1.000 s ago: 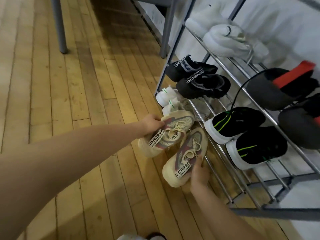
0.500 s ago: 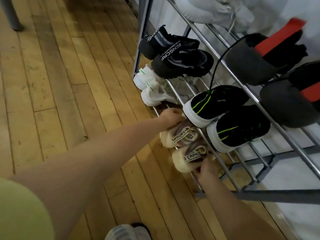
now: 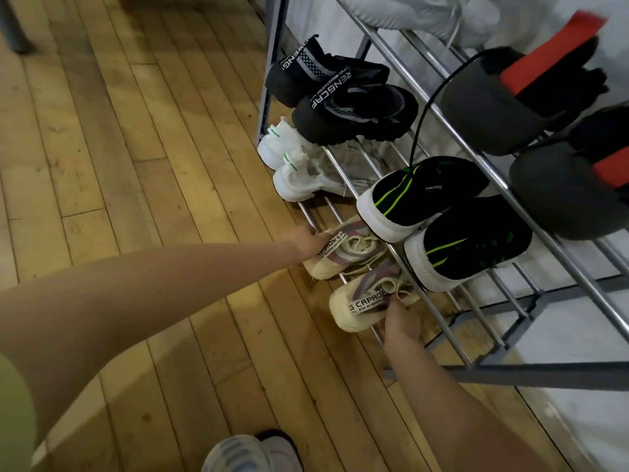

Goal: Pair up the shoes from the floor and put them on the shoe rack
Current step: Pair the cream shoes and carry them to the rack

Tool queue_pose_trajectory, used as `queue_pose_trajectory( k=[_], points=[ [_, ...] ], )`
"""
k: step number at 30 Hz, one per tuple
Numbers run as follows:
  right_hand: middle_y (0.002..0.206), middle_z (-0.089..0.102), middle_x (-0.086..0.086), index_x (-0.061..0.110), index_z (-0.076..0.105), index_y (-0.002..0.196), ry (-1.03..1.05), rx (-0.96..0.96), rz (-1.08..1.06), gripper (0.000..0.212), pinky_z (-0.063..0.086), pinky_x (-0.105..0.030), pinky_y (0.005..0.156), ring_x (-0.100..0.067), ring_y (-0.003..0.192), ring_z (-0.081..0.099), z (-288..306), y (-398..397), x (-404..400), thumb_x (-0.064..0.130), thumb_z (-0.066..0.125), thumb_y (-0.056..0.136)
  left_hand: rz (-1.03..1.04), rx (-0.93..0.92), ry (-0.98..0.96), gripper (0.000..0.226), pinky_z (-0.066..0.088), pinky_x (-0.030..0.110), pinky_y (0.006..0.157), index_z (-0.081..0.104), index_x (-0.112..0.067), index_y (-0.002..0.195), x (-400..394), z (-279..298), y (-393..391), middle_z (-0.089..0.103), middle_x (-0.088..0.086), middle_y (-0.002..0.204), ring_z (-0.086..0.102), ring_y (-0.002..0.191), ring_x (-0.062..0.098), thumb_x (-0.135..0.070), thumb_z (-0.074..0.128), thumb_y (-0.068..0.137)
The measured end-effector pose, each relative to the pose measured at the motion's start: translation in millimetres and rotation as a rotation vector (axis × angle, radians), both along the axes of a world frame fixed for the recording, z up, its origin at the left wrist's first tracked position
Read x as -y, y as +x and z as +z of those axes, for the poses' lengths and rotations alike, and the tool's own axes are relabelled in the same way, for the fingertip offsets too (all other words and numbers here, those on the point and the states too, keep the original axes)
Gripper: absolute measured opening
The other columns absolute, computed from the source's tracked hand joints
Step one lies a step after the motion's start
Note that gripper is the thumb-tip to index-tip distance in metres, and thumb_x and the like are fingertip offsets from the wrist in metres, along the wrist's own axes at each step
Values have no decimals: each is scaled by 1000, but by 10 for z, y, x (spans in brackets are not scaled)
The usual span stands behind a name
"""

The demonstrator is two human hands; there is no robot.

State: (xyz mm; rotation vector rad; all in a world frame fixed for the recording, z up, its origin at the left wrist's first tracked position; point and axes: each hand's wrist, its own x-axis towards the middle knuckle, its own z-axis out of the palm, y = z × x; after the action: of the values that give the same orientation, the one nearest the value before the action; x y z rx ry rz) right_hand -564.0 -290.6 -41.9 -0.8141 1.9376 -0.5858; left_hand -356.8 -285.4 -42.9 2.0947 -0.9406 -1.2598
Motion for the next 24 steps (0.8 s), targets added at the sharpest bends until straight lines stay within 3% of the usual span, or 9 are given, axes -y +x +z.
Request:
queue_pose_trajectory(
  k=[3, 6, 8, 10, 12, 16, 18, 20, 24],
  points=[
    [115, 61, -15, 4, 53, 126, 43, 103, -5, 45, 51, -31, 59, -23, 81, 61, 57, -61, 12, 30, 59, 91, 94, -178, 72, 37, 56, 29, 57, 55, -8, 103, -63, 5, -28, 63, 8, 86, 64, 70, 22, -42, 41, 97],
    [99, 61, -13, 1, 55, 119, 75, 232, -23, 33, 54, -34, 74, -22, 79, 60, 109, -99, 48, 16, 61, 90, 131, -133, 32, 34, 46, 21, 46, 55, -11, 86, -56, -23, -57, 60, 4, 71, 57, 52, 15, -39, 42, 98],
    [98, 61, -13, 1, 57, 112, 64, 242, -27, 24, 53, -36, 87, -25, 86, 61, 140, -86, 59, 14, 59, 92, 154, -145, 15, 32, 47, 20, 47, 54, -12, 84, -41, -34, -68, 61, 3, 70, 58, 53, 13, -39, 42, 98],
    [91, 60, -10, 2, 57, 101, 42, 259, -56, 16, 52, -35, 89, -23, 83, 60, 157, -47, 65, 16, 57, 94, 163, -161, 4, 31, 49, 22, 53, 54, -14, 82, -37, -52, -54, 62, 2, 71, 59, 55, 13, -38, 42, 98],
    [86, 59, -8, 3, 56, 93, 20, 277, -94, 16, 53, -34, 86, -23, 83, 60, 180, 18, 96, 18, 56, 94, 164, -169, -21, 28, 53, 24, 59, 55, -14, 85, -43, -61, -33, 62, 1, 72, 61, 57, 13, -36, 42, 98],
    [82, 54, -5, 6, 52, 103, -1, 308, -136, 14, 46, -22, 58, -14, 68, 52, 180, 89, 163, 17, 55, 95, 138, -159, -57, 23, 56, 28, 66, 53, -15, 86, -25, -32, -3, 63, 0, 74, 63, 59, 13, -32, 43, 99],
    [92, 57, -9, 6, 52, 104, 8, 278, -118, 17, 46, -22, 59, -16, 72, 54, 155, 88, 176, 18, 57, 93, 108, -142, -62, 24, 52, 24, 59, 53, -15, 85, 16, 0, -8, 66, 2, 79, 63, 59, 13, -31, 43, 99],
    [100, 56, -11, 4, 55, 109, 1, 251, -102, 23, 45, -22, 62, -18, 77, 56, 131, 88, 176, 20, 58, 93, 116, -162, -59, 23, 52, 24, 59, 54, -10, 97, 75, 29, -27, 68, 5, 83, 64, 59, 16, -29, 41, 99],
    [98, 57, -10, 4, 58, 111, -38, 184, -74, 27, 49, -26, 68, -21, 85, 57, 106, 122, 175, 24, 58, 93, 159, -284, -2, 27, 53, 19, 47, 50, -6, 117, 168, 60, -53, 60, 6, 81, 60, 54, 14, -26, 41, 100]
  ],
)
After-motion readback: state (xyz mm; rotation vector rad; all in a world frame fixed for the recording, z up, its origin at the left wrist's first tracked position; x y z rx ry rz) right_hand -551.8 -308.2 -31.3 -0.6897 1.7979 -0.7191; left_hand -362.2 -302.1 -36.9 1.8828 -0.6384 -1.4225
